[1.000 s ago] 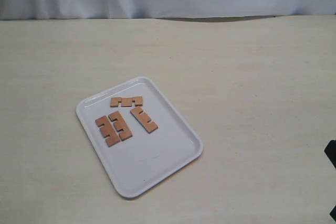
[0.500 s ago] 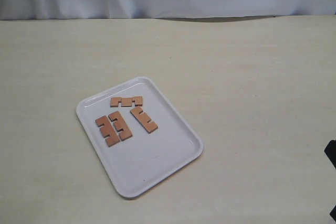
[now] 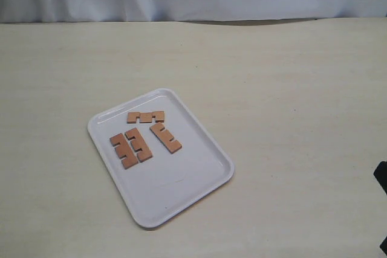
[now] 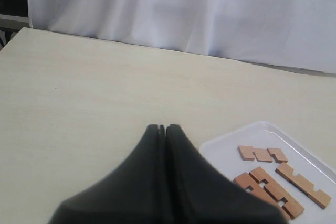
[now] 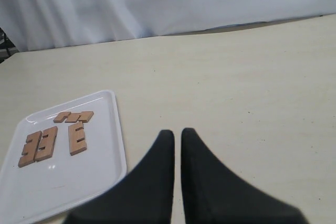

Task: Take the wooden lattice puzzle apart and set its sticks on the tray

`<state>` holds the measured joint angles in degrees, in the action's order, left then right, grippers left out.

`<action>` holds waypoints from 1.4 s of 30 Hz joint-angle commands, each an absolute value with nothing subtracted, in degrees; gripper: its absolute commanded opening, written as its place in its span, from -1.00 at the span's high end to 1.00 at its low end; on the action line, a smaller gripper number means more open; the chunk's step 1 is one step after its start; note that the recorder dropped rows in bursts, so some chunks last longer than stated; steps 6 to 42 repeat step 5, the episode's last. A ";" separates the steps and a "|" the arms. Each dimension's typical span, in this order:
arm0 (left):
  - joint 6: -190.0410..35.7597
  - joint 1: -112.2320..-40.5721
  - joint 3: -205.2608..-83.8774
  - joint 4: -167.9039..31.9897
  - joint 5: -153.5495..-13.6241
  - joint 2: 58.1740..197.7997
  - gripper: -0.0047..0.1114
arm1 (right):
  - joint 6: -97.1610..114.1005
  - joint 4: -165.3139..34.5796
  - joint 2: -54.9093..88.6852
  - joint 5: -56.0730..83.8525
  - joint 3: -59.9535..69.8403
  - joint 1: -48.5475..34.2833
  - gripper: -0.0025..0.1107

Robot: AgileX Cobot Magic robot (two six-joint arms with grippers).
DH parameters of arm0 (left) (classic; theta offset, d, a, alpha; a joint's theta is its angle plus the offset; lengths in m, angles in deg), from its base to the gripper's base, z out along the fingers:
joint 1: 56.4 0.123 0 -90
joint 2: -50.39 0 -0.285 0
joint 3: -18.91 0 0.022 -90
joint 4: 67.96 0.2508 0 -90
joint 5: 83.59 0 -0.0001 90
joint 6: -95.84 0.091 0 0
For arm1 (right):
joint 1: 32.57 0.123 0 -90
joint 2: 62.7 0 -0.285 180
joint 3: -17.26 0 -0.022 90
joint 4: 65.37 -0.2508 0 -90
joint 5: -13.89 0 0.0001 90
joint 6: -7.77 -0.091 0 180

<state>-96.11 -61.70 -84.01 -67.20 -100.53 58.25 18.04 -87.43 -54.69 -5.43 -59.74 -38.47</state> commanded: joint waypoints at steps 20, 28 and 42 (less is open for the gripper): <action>-96.43 -61.78 -83.88 -67.08 -99.95 58.17 0.92 | 18.45 -86.91 -54.91 -5.72 -59.95 -38.47 0.88; -96.43 -61.78 -83.88 -67.08 -99.95 58.17 0.92 | 18.45 -86.91 -54.91 -5.72 -59.95 -38.47 0.88; -96.43 -61.78 -83.88 -67.08 -99.95 58.17 0.92 | 18.45 -86.91 -54.91 -5.72 -59.95 -38.47 0.88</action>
